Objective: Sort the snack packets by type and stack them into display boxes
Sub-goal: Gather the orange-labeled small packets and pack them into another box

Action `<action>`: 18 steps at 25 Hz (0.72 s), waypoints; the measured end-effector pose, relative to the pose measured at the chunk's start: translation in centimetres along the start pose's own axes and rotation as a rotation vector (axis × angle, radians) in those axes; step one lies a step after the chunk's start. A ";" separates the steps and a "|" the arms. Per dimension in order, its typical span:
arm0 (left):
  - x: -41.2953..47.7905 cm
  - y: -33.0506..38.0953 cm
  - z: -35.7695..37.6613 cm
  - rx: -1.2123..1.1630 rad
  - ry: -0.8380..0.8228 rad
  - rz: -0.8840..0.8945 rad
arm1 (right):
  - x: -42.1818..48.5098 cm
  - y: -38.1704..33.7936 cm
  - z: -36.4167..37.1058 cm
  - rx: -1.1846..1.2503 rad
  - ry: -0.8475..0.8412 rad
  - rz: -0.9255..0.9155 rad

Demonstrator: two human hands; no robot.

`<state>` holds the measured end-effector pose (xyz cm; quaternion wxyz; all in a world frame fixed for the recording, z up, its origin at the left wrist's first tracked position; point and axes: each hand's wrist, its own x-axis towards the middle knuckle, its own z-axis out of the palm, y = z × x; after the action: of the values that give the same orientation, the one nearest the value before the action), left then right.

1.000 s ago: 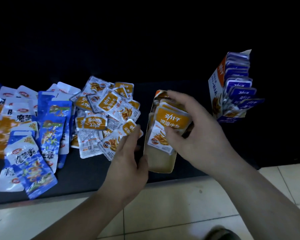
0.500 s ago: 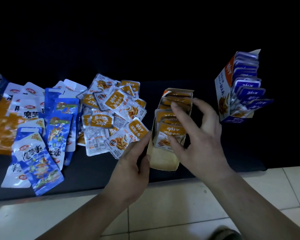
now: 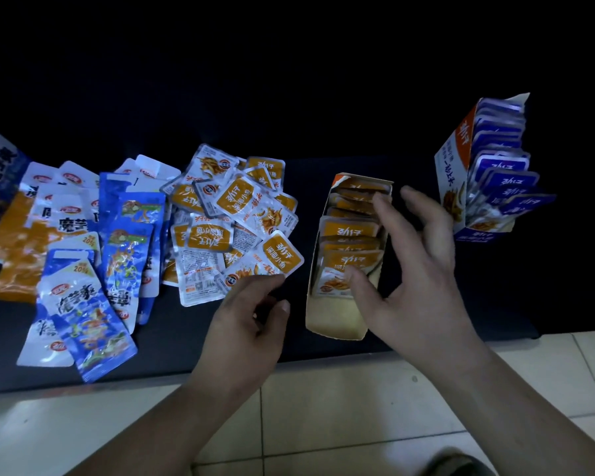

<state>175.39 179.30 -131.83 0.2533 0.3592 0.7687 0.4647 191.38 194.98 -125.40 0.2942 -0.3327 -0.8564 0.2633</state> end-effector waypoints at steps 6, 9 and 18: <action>4.5 -2.9 -4.6 0.807 0.016 0.222 | -2.4 -8.5 6.1 0.490 -0.279 0.134; 5.1 -3.9 -4.8 0.919 -0.174 0.143 | -3.9 -8.1 8.9 0.536 -0.377 0.350; 0.9 -4.4 -4.2 0.837 -0.089 0.292 | -3.8 -5.5 8.4 0.376 -0.294 0.429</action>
<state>170.44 176.43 -133.98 0.0505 0.5551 0.8202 0.1287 185.67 186.53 -128.89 0.1613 -0.4039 -0.7362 0.5185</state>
